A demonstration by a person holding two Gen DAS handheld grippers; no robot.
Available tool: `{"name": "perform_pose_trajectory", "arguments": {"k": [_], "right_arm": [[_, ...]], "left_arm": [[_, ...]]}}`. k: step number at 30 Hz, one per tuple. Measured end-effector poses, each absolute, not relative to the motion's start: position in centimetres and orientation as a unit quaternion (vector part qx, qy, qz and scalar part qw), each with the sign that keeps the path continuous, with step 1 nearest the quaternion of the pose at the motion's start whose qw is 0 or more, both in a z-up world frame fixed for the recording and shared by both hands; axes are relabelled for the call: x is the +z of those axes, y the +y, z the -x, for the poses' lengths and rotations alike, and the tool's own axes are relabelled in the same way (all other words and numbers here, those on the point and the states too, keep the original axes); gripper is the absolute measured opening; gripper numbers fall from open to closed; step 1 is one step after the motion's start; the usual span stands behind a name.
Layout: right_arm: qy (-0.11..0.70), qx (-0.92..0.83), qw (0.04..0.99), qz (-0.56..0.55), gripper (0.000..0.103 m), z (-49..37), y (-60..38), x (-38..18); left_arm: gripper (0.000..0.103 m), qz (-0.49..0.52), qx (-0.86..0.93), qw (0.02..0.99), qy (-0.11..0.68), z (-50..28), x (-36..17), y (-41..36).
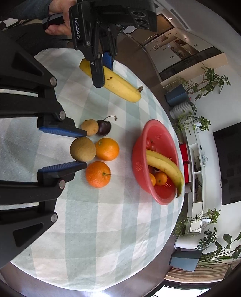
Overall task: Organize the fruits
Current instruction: 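Carry the banana and the brown fruit over the red bowl with both tools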
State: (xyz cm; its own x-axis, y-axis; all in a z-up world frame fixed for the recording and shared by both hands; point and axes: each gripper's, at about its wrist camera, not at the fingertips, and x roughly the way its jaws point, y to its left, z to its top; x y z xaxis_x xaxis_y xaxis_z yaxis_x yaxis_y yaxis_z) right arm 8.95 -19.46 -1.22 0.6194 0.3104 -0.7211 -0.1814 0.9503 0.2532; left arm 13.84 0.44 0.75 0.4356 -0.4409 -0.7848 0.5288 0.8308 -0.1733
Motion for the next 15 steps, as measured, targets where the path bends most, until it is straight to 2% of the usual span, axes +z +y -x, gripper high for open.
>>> {"name": "perform_pose_trajectory", "arguments": {"k": [9, 15], "right_arm": [[0.369, 0.124, 0.917, -0.086, 0.029, -12.5, -22.2, 3.7], [0.363, 0.125, 0.920, -0.082, 0.029, -16.6, -22.4, 4.9]], "left_arm": [[0.031, -0.056, -0.294, 0.859, 0.415, -17.8, 4.8, -1.3], [0.031, -0.066, -0.295, 0.862, 0.408, -22.3, 6.8, -3.0]]}}
